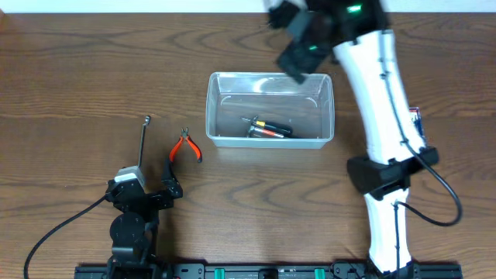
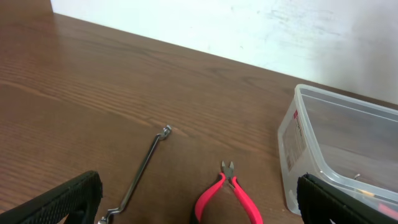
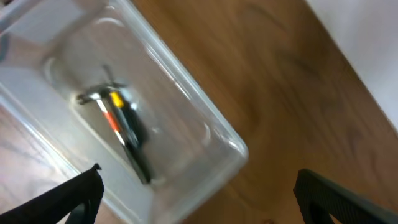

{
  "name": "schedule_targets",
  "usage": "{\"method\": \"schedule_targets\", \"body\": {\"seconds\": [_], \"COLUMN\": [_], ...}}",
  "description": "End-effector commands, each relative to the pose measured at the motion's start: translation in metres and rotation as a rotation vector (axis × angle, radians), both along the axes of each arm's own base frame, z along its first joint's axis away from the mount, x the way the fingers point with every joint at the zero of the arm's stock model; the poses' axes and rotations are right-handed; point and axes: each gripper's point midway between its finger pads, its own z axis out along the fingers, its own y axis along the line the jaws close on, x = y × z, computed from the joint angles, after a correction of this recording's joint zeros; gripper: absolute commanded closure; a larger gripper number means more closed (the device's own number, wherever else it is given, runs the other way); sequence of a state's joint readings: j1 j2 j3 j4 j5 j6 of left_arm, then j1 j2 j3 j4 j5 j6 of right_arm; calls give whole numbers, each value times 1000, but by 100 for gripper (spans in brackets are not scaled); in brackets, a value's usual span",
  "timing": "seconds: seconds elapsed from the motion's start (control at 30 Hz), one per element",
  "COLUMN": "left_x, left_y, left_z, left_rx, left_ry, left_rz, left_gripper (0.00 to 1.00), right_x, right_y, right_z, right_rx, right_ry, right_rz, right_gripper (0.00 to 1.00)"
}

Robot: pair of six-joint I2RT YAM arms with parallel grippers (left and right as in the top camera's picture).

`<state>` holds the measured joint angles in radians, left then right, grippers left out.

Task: Pack container
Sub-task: 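Open the right gripper and raise it out of the container, then move the right gripper over the blue precision screwdriver set case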

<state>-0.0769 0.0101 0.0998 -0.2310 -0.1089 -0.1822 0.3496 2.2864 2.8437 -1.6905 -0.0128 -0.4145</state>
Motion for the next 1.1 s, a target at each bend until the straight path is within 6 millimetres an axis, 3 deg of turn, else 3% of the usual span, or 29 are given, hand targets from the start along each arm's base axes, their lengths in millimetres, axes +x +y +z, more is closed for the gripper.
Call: {"method": "schedule_targets", "body": {"seconds": [0.0, 0.23, 0.4, 0.53, 0.77, 0.9, 1.07], "left_x": [0, 0, 0, 0, 0, 0, 0], "left_y": [0, 0, 0, 0, 0, 0, 0], "left_z": [-13, -13, -13, -13, -13, -13, -13], "left_rx": [18, 18, 18, 18, 18, 18, 17], "left_ry": [30, 30, 30, 30, 30, 30, 30], "left_rz": [0, 0, 0, 0, 0, 0, 0], "left_gripper": [2, 2, 2, 2, 2, 2, 2], "right_x": [9, -3, -23, -46, -79, -80, -74], "right_y": [-45, -114, -152, -176, -214, -225, -222], "right_z": [30, 76, 89, 70, 10, -17, -32], "right_rx": [76, 159, 146, 85, 17, 14, 39], "right_ry": [-64, -150, -157, -66, 165, 232, 244], "right_rz": [-239, -418, -499, -501, -540, -569, -562], "right_gripper": [1, 1, 1, 1, 1, 1, 1]}}
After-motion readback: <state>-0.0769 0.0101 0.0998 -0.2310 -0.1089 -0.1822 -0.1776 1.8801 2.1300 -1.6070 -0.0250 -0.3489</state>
